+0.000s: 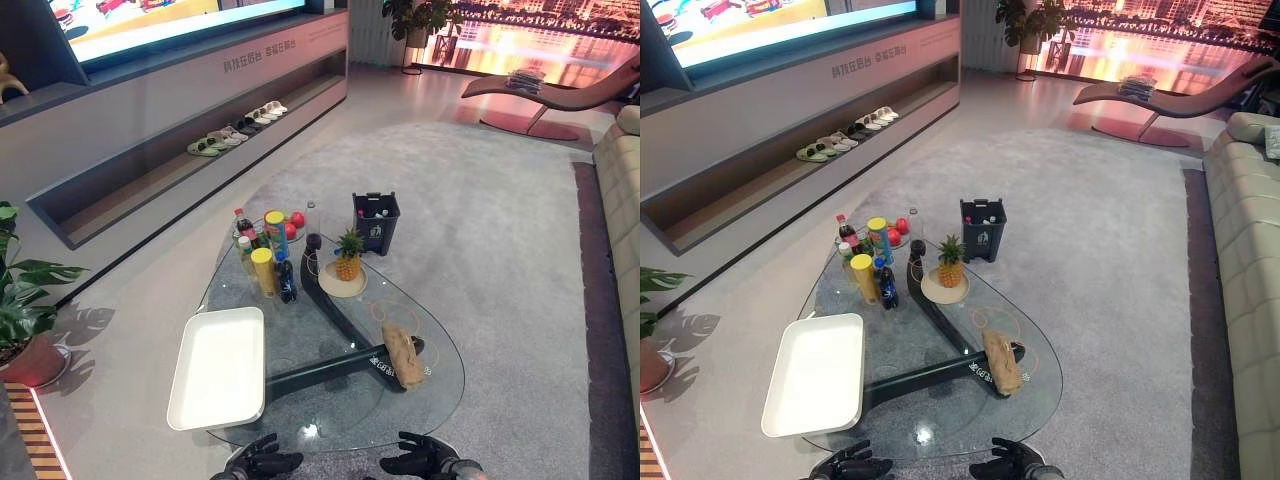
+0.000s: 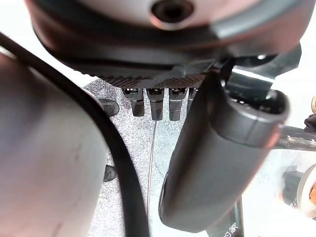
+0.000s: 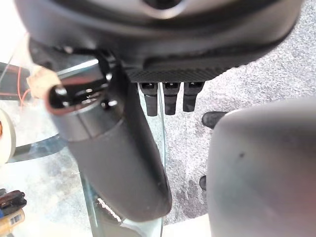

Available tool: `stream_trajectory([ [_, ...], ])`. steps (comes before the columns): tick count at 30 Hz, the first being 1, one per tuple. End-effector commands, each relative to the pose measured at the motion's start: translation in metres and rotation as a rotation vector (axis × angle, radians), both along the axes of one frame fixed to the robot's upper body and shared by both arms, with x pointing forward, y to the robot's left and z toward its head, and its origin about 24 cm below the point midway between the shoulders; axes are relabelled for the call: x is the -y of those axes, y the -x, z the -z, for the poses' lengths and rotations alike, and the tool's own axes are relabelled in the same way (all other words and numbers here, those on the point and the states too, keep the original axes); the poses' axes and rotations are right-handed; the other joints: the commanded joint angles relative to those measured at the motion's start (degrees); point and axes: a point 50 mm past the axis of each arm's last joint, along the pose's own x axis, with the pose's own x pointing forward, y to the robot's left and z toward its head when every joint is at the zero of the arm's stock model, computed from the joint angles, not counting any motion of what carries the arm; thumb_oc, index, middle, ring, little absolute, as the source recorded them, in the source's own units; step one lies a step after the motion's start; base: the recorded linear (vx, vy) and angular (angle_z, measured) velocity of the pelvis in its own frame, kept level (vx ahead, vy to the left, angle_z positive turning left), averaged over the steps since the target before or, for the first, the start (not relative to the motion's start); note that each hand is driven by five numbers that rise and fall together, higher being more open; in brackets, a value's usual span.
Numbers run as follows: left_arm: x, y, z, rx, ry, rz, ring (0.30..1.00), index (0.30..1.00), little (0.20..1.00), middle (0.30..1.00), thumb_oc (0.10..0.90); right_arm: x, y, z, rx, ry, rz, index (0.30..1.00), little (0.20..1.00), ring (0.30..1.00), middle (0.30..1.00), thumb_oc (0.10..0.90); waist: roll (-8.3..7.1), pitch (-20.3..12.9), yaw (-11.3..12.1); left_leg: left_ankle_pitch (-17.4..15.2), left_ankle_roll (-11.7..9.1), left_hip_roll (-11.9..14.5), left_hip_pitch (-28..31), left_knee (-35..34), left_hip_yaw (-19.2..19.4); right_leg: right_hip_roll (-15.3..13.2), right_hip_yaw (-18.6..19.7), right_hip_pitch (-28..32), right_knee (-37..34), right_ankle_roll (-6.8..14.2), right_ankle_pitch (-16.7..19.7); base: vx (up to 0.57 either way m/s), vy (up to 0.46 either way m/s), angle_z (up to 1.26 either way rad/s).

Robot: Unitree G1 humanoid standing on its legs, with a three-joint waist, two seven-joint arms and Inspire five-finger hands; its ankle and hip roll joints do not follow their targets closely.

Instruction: Wipe the table with a cloth and put it in the basket.

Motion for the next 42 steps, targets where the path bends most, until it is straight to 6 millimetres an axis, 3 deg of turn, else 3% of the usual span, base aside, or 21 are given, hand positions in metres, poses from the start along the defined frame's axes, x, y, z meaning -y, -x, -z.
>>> stream_trajectory([
  [1, 0.006, -0.023, -0.005, 0.065, -0.021, 0.037, 0.9, 0.9, 0.9, 0.9, 0.8, -0.005, -0.033, -0.014, 0.163, 0.007, -0.032, 0.9, 0.9, 0.9, 0.9, 0.8, -1.02, 2.63, 0.49, -5.87, 1.99, -3.09, 1.12, 0.85, -1.1, -2.01, -3.72, 1.45, 0.64, 2.72, -2.42, 0.04, -0.009, -0.01],
  [6, 0.001, -0.024, -0.007, 0.076, -0.047, 0.027, 0.9, 0.9, 0.9, 0.9, 0.8, -0.011, -0.063, -0.038, 0.337, 0.012, -0.02, 0.9, 0.9, 0.9, 0.9, 0.8, -1.73, 4.75, 0.54, -6.57, 2.26, -3.26, -1.64, 4.08, -0.78, -2.24, -3.24, -0.63, 1.43, 2.58, -1.99, 0.0, 0.0, 0.0],
  [16, 0.004, -0.056, -0.022, 0.203, -0.09, 0.009, 0.9, 0.9, 0.9, 0.9, 0.8, -0.017, -0.13, -0.13, 0.869, 0.189, 0.086, 0.9, 0.9, 0.9, 0.9, 0.8, -2.0, 13.13, -1.28, -7.09, 3.37, -3.93, -11.14, 11.53, -0.27, -1.85, -2.71, -10.85, 10.82, 1.57, -3.84, -0.09, 0.015, -0.03],
  [22, 0.005, -0.069, -0.028, 0.26, -0.122, 0.019, 0.9, 0.9, 0.9, 0.9, 0.8, -0.012, -0.147, -0.167, 1.056, 0.26, 0.15, 0.9, 0.9, 0.9, 0.9, 0.8, -1.97, 16.73, -1.59, -7.41, 3.48, -4.39, -15.28, 14.38, 0.09, -2.52, -2.59, -14.8, 13.43, 1.85, -4.04, -0.01, 0.035, 0.0],
  [32, 0.006, -0.108, -0.051, 0.408, -0.18, 0.049, 0.9, 0.9, 0.9, 0.9, 0.8, -0.005, -0.182, -0.253, 1.377, 0.43, 0.33, 0.9, 0.9, 0.9, 0.9, 0.8, -0.92, 24.02, -1.24, -7.93, 3.62, -6.23, -25.51, 20.98, -0.65, -3.17, -1.7, -25.05, 18.31, 1.57, -3.26, -0.02, 0.045, 0.0],
  [36, 0.009, -0.122, -0.061, 0.474, -0.163, 0.009, 0.9, 0.9, 0.9, 0.9, 0.8, -0.006, -0.19, -0.273, 1.427, 0.46, 0.398, 0.9, 0.9, 0.9, 0.9, 0.8, -0.14, 24.44, -1.14, -7.98, 3.48, -6.73, -30.8, 23.47, -1.14, -2.94, -1.46, -30.31, 20.54, 1.1, -3.5, -0.01, 0.054, -0.08],
  [42, 0.021, -0.138, -0.075, 0.56, -0.103, -0.038, 0.9, 0.9, 0.9, 0.9, 0.8, -0.014, -0.198, -0.287, 1.44, 0.452, 0.473, 0.9, 0.9, 0.9, 0.9, 0.8, 0.74, 24.44, -0.8, -7.47, 3.44, -7.09, -38.2, 25.83, -1.51, -2.81, -1.28, -38.15, 23.7, 0.71, -3.35, -0.02, 0.024, 0.03],
])
